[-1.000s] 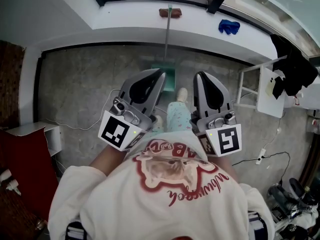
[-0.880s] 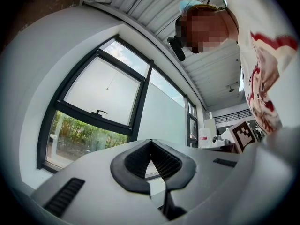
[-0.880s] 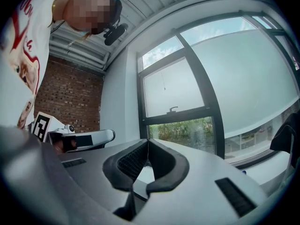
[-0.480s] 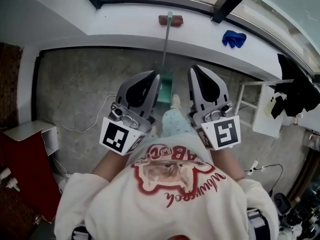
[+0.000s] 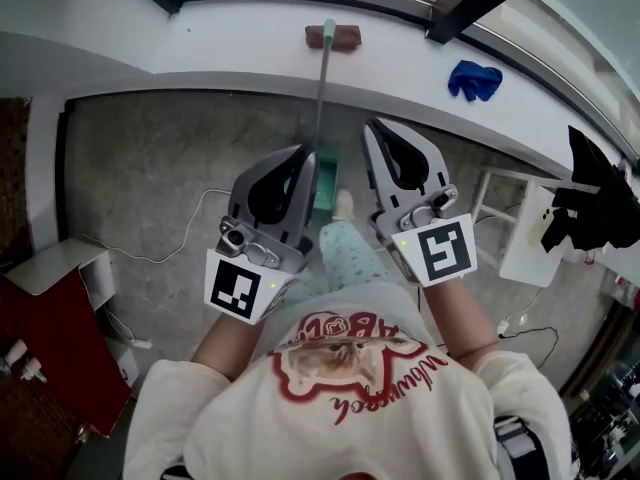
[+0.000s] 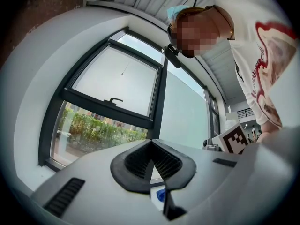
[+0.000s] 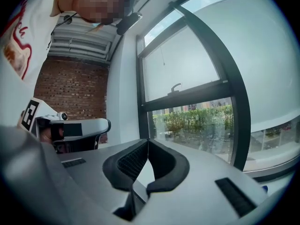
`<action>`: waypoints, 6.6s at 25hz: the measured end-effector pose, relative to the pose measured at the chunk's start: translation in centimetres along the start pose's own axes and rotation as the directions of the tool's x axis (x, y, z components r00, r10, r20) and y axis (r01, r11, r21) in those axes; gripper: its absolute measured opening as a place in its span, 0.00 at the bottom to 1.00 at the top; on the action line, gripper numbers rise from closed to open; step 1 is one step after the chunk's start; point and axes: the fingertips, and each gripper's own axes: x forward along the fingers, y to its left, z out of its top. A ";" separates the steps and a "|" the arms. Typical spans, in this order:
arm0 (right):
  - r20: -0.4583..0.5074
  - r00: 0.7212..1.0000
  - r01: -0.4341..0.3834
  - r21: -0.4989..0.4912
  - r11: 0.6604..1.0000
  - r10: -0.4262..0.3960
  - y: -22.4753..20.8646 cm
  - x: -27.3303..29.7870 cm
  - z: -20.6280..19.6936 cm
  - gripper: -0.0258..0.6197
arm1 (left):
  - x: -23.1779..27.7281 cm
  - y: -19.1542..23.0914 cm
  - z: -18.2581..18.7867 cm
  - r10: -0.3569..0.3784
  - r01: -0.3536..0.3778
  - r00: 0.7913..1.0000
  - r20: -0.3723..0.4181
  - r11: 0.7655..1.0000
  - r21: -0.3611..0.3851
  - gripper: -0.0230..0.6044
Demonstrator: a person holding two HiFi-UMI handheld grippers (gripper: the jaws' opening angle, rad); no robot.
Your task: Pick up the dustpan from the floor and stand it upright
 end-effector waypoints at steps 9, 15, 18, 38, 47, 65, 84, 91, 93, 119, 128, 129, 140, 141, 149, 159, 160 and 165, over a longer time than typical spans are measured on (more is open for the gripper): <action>-0.061 0.998 0.015 0.044 0.999 -0.012 -4.3 5.0 -6.3 0.08 | 2.8 2.3 -5.0 0.020 -0.023 0.998 -0.057 0.999 -0.044 0.07; -0.121 0.993 0.004 0.078 0.997 0.005 -6.0 7.8 -11.3 0.08 | 3.8 2.2 -7.3 0.000 -0.004 0.997 -0.077 0.998 -0.063 0.07; -0.140 0.990 0.002 0.070 0.998 0.008 -6.7 9.1 -13.1 0.08 | 4.0 2.4 -8.2 -0.005 0.000 0.996 -0.085 0.998 -0.066 0.07; -0.297 0.955 0.000 0.071 0.997 0.021 -10.4 16.4 -24.8 0.26 | 1.5 9.3 -10.7 0.231 -0.233 0.965 -0.127 0.973 0.005 0.07; -0.336 0.941 0.004 0.072 0.997 0.020 -12.1 19.4 -29.8 0.31 | -0.3 10.0 -12.0 0.295 -0.302 0.944 -0.148 0.953 -0.027 0.07; -0.385 0.923 0.065 0.206 0.976 0.020 -15.3 23.3 -38.1 0.38 | -1.6 10.5 -13.2 0.324 -0.337 0.929 -0.179 0.941 -0.044 0.07; -0.402 0.900 -0.042 0.300 0.953 0.166 -15.3 25.4 -43.0 0.25 | -2.1 11.0 -14.8 0.348 -0.366 0.910 -0.224 0.930 -0.044 0.07; -0.410 0.898 -0.047 0.276 0.960 0.162 -15.1 25.6 -43.0 0.21 | -1.8 10.7 -15.0 0.339 -0.355 0.910 -0.238 0.934 -0.028 0.07; -0.403 0.901 -0.037 0.302 0.953 0.162 -15.1 25.6 -42.9 0.20 | -1.7 10.7 -14.8 0.332 -0.347 0.914 -0.233 0.937 -0.026 0.07; -0.315 0.937 -0.119 0.119 0.986 0.151 -9.6 24.1 -35.0 0.19 | -3.2 8.8 -11.5 0.291 -0.287 0.933 -0.212 0.957 0.051 0.07; -0.321 0.930 -0.188 -0.001 0.982 0.178 -6.6 22.8 -33.2 0.19 | -4.1 7.6 -10.9 0.272 -0.268 0.941 -0.202 0.962 0.051 0.07; -0.319 0.931 -0.188 -0.011 0.982 0.175 -6.4 22.7 -33.1 0.19 | -4.3 7.5 -10.9 0.273 -0.268 0.940 -0.204 0.962 0.050 0.07; -0.280 0.952 -0.128 -0.012 0.992 0.120 -6.6 21.8 -32.3 0.27 | -5.9 6.9 -9.9 0.270 -0.263 0.944 -0.191 0.963 0.060 0.07; -0.274 0.955 -0.122 -0.009 0.993 0.114 -6.6 21.6 -32.1 0.30 | -6.0 6.8 -9.8 0.268 -0.261 0.944 -0.190 0.963 0.060 0.07; -0.231 0.969 -0.087 -0.004 0.996 0.084 -6.2 19.4 -30.5 0.37 | -6.6 5.8 -9.7 0.239 -0.232 0.955 -0.178 0.971 0.063 0.07; -0.143 0.990 0.002 0.004 1.000 -0.002 -3.7 11.4 -20.8 0.37 | -6.1 4.2 -6.2 0.184 -0.178 0.978 -0.102 0.982 0.069 0.07; -0.139 0.990 0.006 -0.001 1.000 -0.006 -3.3 10.5 -19.6 0.37 | -5.9 4.0 -5.8 0.175 -0.169 0.980 -0.092 0.983 0.070 0.07; -0.118 0.992 0.035 -0.037 0.999 -0.039 -1.3 6.1 -14.2 0.20 | -5.5 2.6 -4.0 0.124 -0.120 0.991 -0.055 0.990 0.079 0.07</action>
